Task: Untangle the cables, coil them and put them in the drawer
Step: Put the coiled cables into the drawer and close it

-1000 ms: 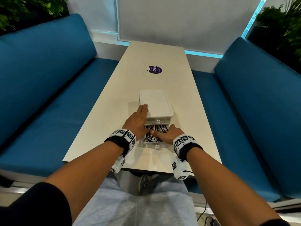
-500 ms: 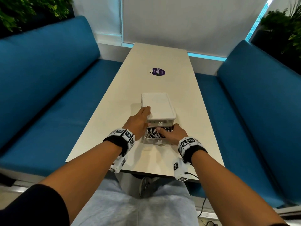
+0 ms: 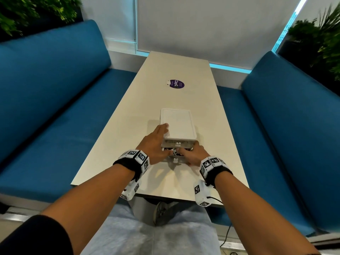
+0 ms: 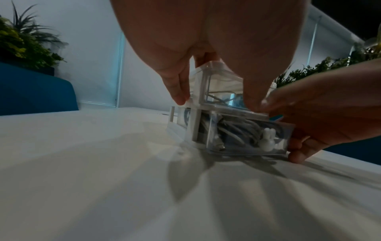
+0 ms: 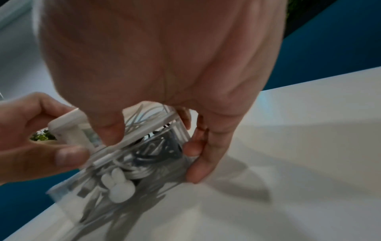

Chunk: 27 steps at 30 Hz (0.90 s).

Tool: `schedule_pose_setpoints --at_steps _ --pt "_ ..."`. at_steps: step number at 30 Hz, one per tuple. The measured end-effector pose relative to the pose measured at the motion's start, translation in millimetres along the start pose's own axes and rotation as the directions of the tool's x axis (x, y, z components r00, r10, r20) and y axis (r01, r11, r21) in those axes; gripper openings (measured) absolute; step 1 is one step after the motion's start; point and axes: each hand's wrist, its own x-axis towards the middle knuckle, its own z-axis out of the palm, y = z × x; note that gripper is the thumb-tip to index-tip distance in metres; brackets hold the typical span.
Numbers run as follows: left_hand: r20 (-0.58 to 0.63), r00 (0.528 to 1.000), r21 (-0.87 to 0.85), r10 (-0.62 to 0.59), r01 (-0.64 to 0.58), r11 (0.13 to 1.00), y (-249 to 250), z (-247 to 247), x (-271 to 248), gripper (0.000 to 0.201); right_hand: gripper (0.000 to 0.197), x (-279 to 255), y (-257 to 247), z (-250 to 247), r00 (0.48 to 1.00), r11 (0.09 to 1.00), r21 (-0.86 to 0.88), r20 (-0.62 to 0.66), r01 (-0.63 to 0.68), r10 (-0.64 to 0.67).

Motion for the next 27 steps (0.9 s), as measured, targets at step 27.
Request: schedule_pose_setpoints --at_steps 27 --pt "0.130 0.953 -0.299 -0.274 0.301 0.906 -36 8 5 0.054 0.097 -6 13 -15 0.970 0.973 0.152 0.146 0.174 -0.196"
